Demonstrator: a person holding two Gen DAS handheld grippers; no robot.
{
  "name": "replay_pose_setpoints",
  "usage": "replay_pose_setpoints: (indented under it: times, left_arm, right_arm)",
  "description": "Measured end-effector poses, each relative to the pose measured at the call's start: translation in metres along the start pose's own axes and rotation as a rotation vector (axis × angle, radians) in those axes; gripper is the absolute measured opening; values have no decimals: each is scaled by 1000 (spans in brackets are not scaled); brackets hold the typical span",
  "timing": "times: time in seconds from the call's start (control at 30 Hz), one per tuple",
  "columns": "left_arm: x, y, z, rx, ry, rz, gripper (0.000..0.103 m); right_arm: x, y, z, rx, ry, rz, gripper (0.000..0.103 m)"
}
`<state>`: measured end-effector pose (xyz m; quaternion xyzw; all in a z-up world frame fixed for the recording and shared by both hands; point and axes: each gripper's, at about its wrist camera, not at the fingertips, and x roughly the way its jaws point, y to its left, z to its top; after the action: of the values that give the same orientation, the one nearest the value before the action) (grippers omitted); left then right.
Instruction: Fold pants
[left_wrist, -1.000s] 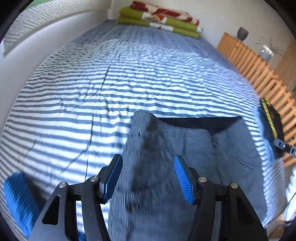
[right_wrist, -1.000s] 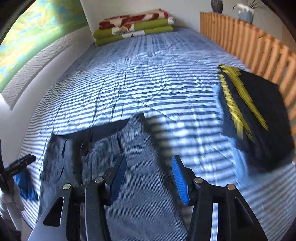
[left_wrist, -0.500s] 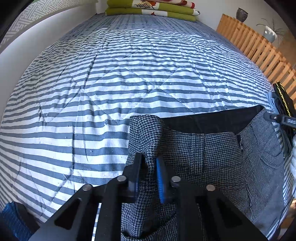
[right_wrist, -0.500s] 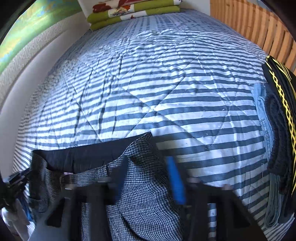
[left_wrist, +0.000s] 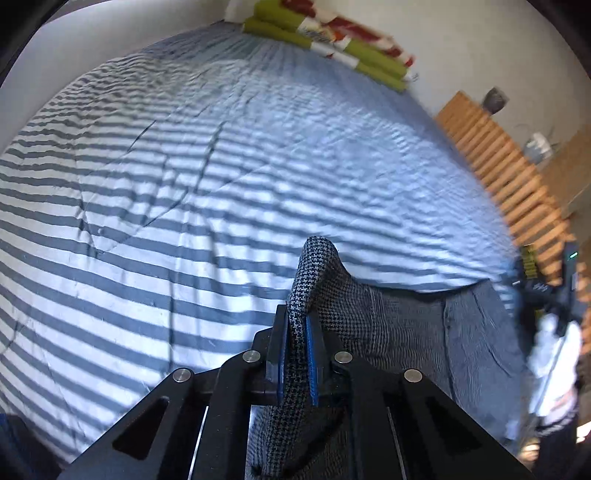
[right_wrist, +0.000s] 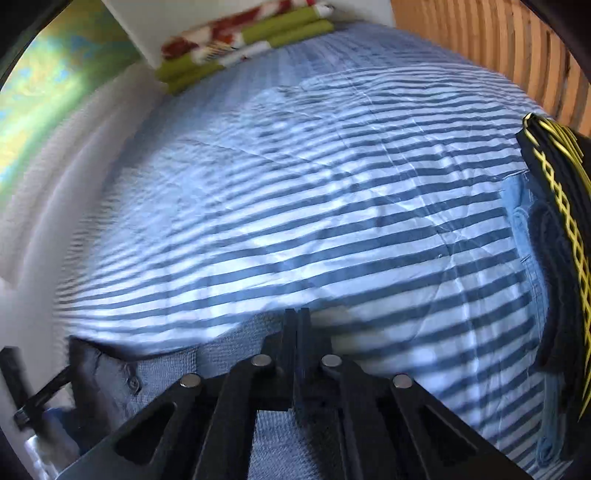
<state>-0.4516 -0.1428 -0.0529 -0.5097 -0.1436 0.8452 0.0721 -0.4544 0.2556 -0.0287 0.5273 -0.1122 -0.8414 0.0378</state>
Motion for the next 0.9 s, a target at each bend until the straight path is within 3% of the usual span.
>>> replay_pose_setpoints:
  times: [0.07, 0.13, 0.23, 0.33, 0.47, 0.67, 0.8, 0.9]
  left_arm:
    - [16, 9, -2, -23, 12, 18, 10]
    - [21, 14, -3, -27, 10, 20, 17]
    - [12, 17, -2, -30, 12, 46, 38]
    - [-13, 11, -4, 8, -15, 73, 40]
    - [-71, -19, -27, 106, -59, 19, 41]
    - [-143, -100, -127, 311, -33, -81, 49]
    - [-154, -155, -206, 409, 35, -148, 51]
    - [-148, -198, -269, 520, 83, -151, 52]
  right_arm:
    - [16, -3, 4, 14, 4, -28, 0]
    - [25, -12, 5, 43, 44, 18, 2]
    - [20, -14, -3, 1, 74, 30, 5]
    - [-3, -22, -22, -30, 91, 46, 17]
    - [-60, -51, -68, -26, 120, 105, 23]
    - [-143, -79, -173, -113, 132, 44, 26]
    - [-166, -78, -250, -245, 124, -45, 28]
    - [-169, -78, -280, -285, 110, -74, 29]
